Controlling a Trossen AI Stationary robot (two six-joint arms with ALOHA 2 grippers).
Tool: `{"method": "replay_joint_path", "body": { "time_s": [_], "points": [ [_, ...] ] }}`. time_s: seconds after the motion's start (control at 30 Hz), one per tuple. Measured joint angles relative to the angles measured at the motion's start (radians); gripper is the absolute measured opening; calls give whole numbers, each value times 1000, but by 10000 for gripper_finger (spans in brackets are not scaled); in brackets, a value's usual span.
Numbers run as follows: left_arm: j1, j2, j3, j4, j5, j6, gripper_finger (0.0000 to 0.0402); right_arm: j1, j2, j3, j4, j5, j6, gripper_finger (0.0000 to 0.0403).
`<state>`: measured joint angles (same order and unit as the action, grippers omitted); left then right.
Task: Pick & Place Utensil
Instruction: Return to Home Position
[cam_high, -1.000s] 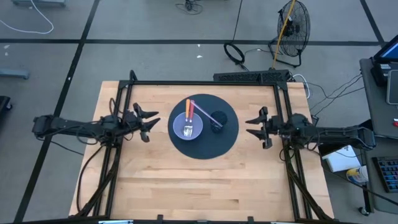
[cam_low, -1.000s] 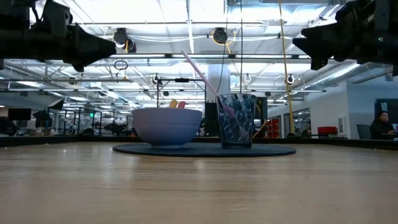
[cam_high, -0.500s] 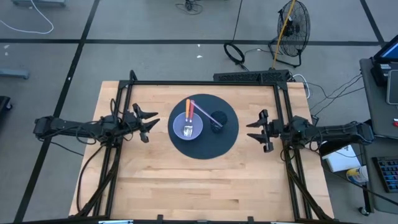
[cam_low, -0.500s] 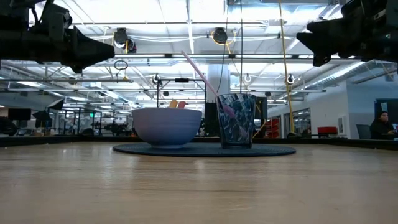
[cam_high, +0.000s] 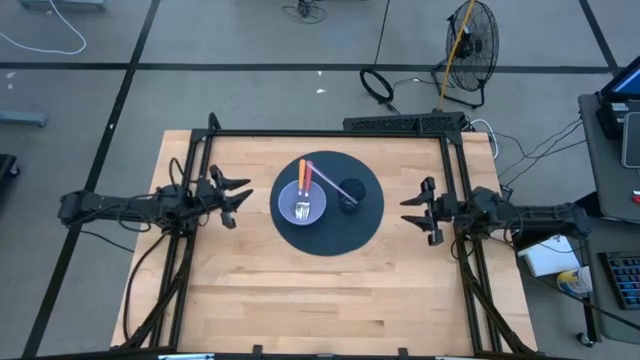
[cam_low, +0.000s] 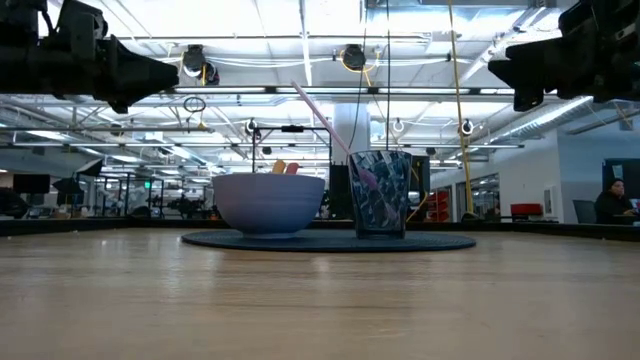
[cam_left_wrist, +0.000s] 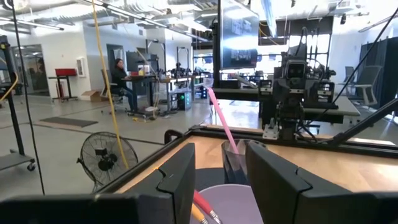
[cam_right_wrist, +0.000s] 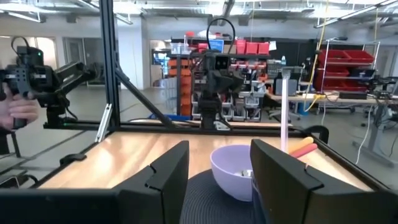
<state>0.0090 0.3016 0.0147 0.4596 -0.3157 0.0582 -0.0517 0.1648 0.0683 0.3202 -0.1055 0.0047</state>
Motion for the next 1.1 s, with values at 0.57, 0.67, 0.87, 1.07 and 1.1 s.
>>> {"method": "replay_joint_path", "body": {
  "time_s": [0.57,0.67,0.87,1.07,1.1],
  "points": [
    [0,-182,29,-185,3,7,145,0,-163,20,-131,0,-13,169],
    [0,-218,54,-249,4,8,145,0,-163,21,-136,0,-13,169],
    [0,-281,89,-378,31,8,145,0,-162,21,-141,0,-16,169],
    [-6,-297,40,-364,146,-20,145,1,-162,22,-144,-3,-19,169],
    [-8,-297,28,-331,158,-17,145,1,-162,22,-143,-3,-19,169]
  ]
}}
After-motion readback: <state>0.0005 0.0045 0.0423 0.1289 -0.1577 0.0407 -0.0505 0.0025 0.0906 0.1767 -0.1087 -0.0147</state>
